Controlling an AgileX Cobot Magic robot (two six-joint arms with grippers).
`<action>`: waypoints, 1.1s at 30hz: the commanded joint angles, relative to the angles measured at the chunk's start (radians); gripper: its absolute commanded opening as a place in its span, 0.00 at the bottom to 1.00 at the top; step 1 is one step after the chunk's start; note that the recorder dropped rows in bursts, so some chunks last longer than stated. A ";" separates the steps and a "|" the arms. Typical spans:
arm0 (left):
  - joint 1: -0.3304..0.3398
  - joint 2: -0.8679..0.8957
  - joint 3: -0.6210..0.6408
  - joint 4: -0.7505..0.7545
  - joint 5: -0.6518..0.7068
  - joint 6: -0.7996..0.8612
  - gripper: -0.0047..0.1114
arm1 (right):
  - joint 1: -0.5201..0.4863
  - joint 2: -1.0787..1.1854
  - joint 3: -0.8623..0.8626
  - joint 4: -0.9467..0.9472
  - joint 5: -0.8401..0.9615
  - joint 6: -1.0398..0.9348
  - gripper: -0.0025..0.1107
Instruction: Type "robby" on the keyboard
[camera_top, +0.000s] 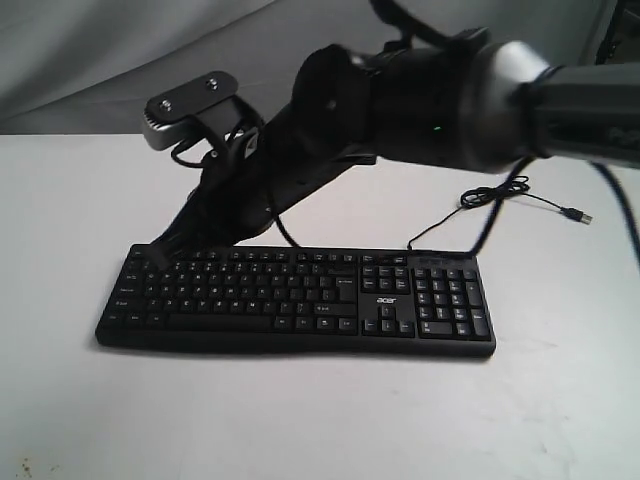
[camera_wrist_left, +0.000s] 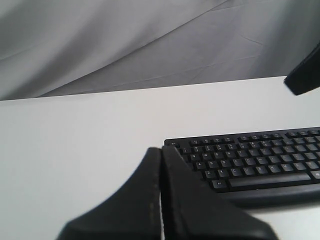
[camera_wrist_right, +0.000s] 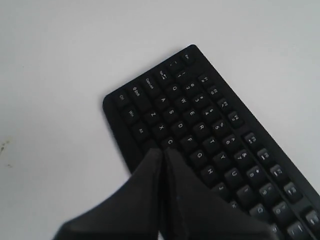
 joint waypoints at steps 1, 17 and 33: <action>-0.006 -0.003 0.004 0.005 -0.007 -0.003 0.04 | 0.011 0.104 -0.083 -0.008 -0.035 -0.039 0.02; -0.006 -0.003 0.004 0.005 -0.007 -0.003 0.04 | 0.024 0.317 -0.181 -0.060 -0.272 -0.091 0.02; -0.006 -0.003 0.004 0.005 -0.007 -0.003 0.04 | 0.018 0.378 -0.210 -0.060 -0.240 -0.095 0.02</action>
